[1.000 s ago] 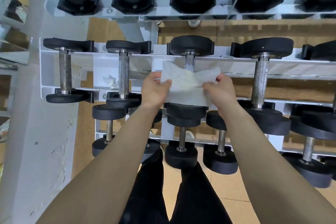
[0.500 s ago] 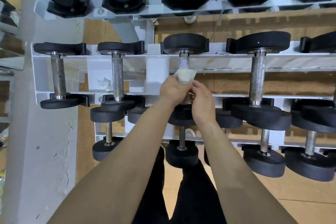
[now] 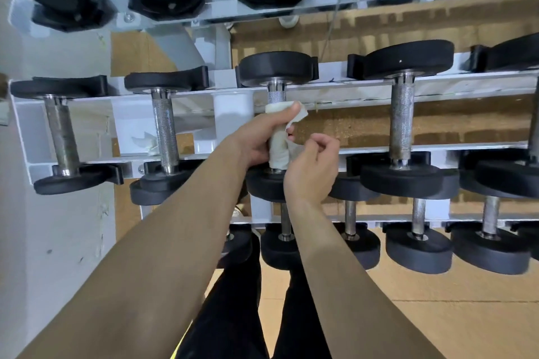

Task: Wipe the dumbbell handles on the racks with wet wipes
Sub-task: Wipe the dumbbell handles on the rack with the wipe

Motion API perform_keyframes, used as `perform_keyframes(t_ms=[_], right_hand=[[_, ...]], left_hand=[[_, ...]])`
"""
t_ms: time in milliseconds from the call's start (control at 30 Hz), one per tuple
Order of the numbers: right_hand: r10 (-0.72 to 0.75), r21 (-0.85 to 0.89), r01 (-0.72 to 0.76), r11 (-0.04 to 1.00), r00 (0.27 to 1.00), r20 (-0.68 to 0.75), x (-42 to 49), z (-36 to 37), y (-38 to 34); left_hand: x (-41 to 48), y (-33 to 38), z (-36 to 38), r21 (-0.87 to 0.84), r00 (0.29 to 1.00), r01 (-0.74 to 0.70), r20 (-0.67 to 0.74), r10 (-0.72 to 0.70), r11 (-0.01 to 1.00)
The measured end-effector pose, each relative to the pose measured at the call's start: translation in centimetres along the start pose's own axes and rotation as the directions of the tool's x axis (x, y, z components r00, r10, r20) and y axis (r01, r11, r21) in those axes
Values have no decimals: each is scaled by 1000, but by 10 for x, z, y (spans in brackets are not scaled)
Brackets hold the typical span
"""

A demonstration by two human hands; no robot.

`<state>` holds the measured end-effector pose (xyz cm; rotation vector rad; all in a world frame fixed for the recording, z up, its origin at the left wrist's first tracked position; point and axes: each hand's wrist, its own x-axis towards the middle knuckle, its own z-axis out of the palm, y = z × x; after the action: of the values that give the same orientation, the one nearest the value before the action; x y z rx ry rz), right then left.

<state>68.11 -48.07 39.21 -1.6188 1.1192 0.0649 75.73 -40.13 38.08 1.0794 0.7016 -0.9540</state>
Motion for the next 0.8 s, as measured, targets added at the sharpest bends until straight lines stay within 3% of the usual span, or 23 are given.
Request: perform_keyframes(t_ms=[100,167,267,333,433,500,600,800], right_hand=[[-32,-10,32,999,999,-21,1,-1,1],[-30,-9,30,1000,999,-25,3,-2,1],[-50,-34,49,998,999,-15,3,-3,0],[-59,-44,59,997,998,-13,3,-3,0],[-78,-51,77,996,997,-7,2,-4,-1],[-81,-58,80,995,997,-9,1,-4,-1],[-63,-64,62,996,998,-14,2,-3,-1],[-71,-62,68,996,997,-33,-2,0,0]], left_hand=[[3,2,-1,-75,1000,-16,0,16,997],[3,-2,6,-50,995,-48,-88,43,998],[0,-21,19,313,896,-103,-384,224,944],[-4,-28,26,525,825,-50,-458,332,849],[-4,-27,25,508,842,6,-467,270,861],[-2,-18,21,331,897,9,-419,138,944],[0,-2,12,141,986,39,-168,-15,989],[9,12,0,-70,998,19,61,-14,997]])
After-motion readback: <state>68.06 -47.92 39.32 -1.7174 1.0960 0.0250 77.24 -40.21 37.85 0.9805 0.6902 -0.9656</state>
